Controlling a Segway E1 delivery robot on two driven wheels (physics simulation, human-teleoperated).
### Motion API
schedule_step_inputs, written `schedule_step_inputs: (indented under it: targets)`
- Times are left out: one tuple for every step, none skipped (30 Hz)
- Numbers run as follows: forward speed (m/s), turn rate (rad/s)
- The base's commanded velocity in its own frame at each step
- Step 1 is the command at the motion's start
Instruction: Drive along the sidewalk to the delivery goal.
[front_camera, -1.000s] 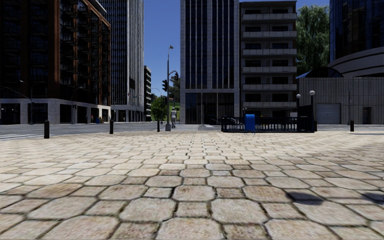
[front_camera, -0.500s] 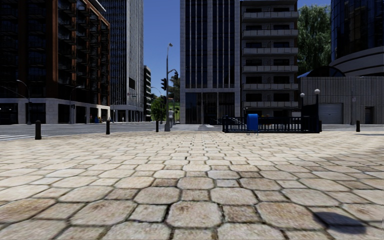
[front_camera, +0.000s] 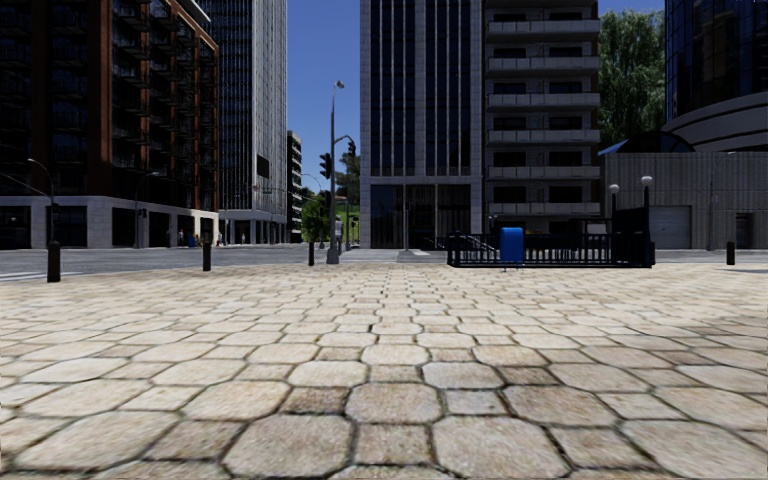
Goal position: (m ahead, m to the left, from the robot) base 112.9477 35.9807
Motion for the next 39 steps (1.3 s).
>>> schedule_step_inputs:
  targets:
    - [1.1, 0.0]
    - [1.1, 0.0]
    - [1.1, 0.0]
    - [1.1, 0.0]
    - [1.1, 0.0]
    - [1.1, 0.0]
    - [1.1, 0.0]
    - [1.1, 0.0]
    - [1.14, 0.0]
    - [1.21, 0.0]
    - [1.28, 0.0]
    - [1.29, 0.0]
    - [1.3, 0.0]
    - [1.3, 0.0]
    - [1.31, 0.0]
    - [1.31, 0.0]
    - [1.31, 0.0]
    - [1.31, 0.0]
    - [1.31, 0.0]
    - [1.31, 0.0]
    - [1.31, 0.0]
    - [1.31, 0.0]
    - [1.31, 0.0]
    - [1.31, 0.0]
    - [1.31, 0.0]
    - [1.31, 0.0]
    - [1.31, 0.0]
    - [1.31, 0.0]
    - [1.31, 0.0]
    - [1.31, 0.0]
    - [1.31, 0.0]
    - [1.31, 0.0]
    - [1.31, 0.0]
    - [1.31, 0.06]
    - [1.31, 0.1]
    - [1.31, 0.12]
    - [1.31, 0.12]
    - [1.31, 0.12]
    - [1.33, 0.12]
